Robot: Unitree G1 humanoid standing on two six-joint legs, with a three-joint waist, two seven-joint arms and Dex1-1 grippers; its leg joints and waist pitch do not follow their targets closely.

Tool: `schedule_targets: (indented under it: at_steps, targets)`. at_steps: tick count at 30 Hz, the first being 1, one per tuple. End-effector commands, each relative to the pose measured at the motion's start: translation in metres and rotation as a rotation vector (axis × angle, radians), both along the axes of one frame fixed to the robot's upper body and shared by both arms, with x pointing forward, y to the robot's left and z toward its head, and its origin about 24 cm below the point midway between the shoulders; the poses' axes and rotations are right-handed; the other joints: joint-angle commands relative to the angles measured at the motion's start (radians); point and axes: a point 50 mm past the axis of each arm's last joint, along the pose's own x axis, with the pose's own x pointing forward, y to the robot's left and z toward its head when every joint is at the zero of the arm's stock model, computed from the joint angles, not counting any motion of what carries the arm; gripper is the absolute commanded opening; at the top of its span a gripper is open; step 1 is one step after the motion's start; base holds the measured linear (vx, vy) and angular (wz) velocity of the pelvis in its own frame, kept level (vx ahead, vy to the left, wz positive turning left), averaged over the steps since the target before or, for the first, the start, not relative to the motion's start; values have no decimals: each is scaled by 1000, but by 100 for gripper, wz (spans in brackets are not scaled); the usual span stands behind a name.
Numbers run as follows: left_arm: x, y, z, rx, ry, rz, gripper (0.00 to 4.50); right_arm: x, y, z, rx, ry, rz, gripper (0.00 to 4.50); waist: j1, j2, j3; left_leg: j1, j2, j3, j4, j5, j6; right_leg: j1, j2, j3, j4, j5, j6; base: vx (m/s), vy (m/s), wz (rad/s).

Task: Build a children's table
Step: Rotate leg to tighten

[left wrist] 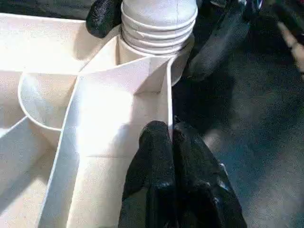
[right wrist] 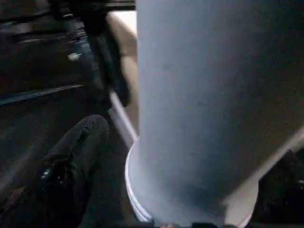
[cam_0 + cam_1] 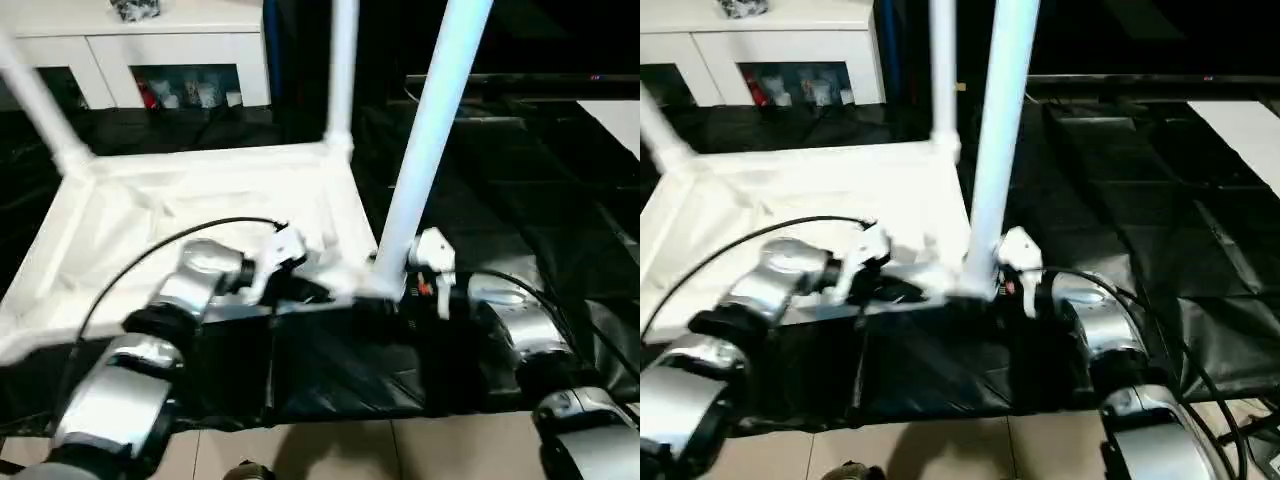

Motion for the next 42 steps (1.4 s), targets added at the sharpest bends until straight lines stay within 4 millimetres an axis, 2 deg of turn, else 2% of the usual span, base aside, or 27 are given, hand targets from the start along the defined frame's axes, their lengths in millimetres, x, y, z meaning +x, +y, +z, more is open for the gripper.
schedule_targets:
  at_steps: [1,3,5,10,12,13,16,19,20,23,24,25,26,27,29,31,32,33,34,36,38,39,40,41,42]
  targets:
    - [-4,-9,8,-29,-12,-119,0,-9,5,-7,-33,58,97,388,0,-10,-64,26,30,-8,-60,-238,84,47,-48,26,-56,-111,-287,0,0,0]
    - [-6,-6,8,-28,9,-151,0,-10,4,-5,-33,76,135,370,0,-13,-63,25,30,-8,-61,-246,80,47,-48,27,-58,-129,-283,0,0,0]
    - [-8,-5,7,-27,24,-167,0,-11,5,-4,-41,89,177,357,3,-8,-64,27,31,-9,-61,-246,75,45,-49,28,-56,-130,-284,0,0,0]
    - [-9,-6,7,-34,33,-177,0,-11,6,-3,-52,100,208,313,8,-10,-67,28,30,-8,-58,-218,76,46,-48,27,-51,-89,-291,0,0,0]
    - [-9,-7,7,-35,34,-177,0,-11,6,-3,-50,104,208,300,9,-10,-67,28,30,-8,-57,-211,79,46,-49,27,-50,-77,-293,0,0,0]
    - [-8,-9,7,-45,29,-166,0,-10,8,-4,-28,107,172,289,10,-6,-67,27,29,-8,-57,-210,79,46,-49,27,-50,-78,-292,0,0,0]
    - [-6,-11,8,-57,22,-139,0,-8,10,-6,2,117,107,277,9,-8,-66,29,29,-8,-58,-220,74,46,-48,26,-52,-94,-290,0,0,0]
    - [1,-18,7,-41,7,-48,0,-2,15,-10,46,111,-46,275,7,-11,-61,30,29,-9,-64,-259,48,43,-50,28,-60,-177,-269,0,0,0]
    - [5,-25,5,-34,-8,22,0,4,19,-15,48,102,-185,274,7,-7,-60,31,29,-9,-65,-269,38,41,-50,29,-62,-202,-261,0,0,0]
    - [11,-40,3,-35,-26,126,0,13,24,-21,57,98,-409,274,-4,-10,-55,40,25,-16,-72,-341,-16,34,-57,30,-79,-366,-213,0,0,0]
    - [11,-41,3,-35,-27,131,0,13,25,-22,60,99,-422,273,-9,-11,-54,37,24,-18,-74,-344,-19,34,-56,32,-82,-385,-200,0,0,0]
    - [13,-53,1,-37,-30,191,0,18,29,-25,95,121,-571,273,-16,-10,-55,35,25,-19,-75,-338,-22,33,-54,33,-81,-368,-199,0,0,0]
    - [14,-59,0,-41,-40,234,0,20,32,-27,101,134,-641,273,-19,-9,-56,34,24,-20,-75,-336,-25,32,-52,32,-80,-357,-200,0,0,0]
    - [15,-64,0,-48,-43,263,0,21,35,-28,97,135,-673,273,-20,-3,-57,35,21,-20,-75,-342,-25,33,-51,31,-82,-352,-196,0,0,0]
    - [16,-76,0,-61,-55,318,0,23,42,-30,67,123,-742,273,-23,-8,-57,34,20,-18,-74,-342,-20,33,-49,31,-85,-329,-196,0,0,0]
    - [16,-83,-1,-53,-79,346,0,25,51,-29,72,115,-761,273,-22,-9,-57,35,18,-17,-72,-345,-8,31,-49,31,-88,-336,-188,0,0,0]
    - [14,-91,-1,-69,-80,349,0,27,58,-25,73,81,-780,273,-22,-4,-57,35,18,-17,-73,-346,-6,32,-49,31,-88,-337,-185,0,0,0]
    - [13,-94,-1,-80,-73,338,0,28,61,-22,79,59,-772,328,-22,-7,-57,34,18,-17,-73,-346,-4,30,-48,32,-90,-335,-180,0,0,0]
    - [12,-95,-1,-85,-70,332,0,28,62,-21,83,50,-767,342,-22,-11,-58,34,18,-17,-72,-343,-2,32,-49,31,-90,-333,-179,0,0,0]
    - [12,-91,0,-81,-90,311,0,30,59,-18,109,43,-754,345,-22,-8,-59,31,18,-17,-73,-340,6,33,-48,31,-88,-318,-179,0,0,0]
    - [14,-87,1,-79,-101,311,0,31,55,-18,105,41,-762,377,-22,-7,-58,31,19,-17,-74,-340,9,33,-47,31,-87,-307,-181,0,0,0]
    - [14,-86,2,-76,-107,314,0,31,53,-17,102,36,-762,377,-23,-5,-58,31,19,-17,-75,-343,9,33,-47,31,-87,-304,-182,0,0,0]
    - [15,-83,2,-79,-113,309,0,31,50,-17,98,31,-742,385,-23,-7,-58,31,19,-17,-74,-346,10,34,-46,31,-87,-299,-184,0,0,0]
    - [15,-79,3,-87,-115,299,0,31,45,-15,100,31,-717,390,-23,-4,-59,31,18,-17,-74,-348,12,34,-46,31,-86,-297,-185,0,0,0]
    - [15,-73,4,-93,-118,284,0,31,38,-13,109,34,-663,405,-23,-6,-59,30,19,-16,-73,-345,16,36,-46,31,-87,-289,-185,0,0,0]
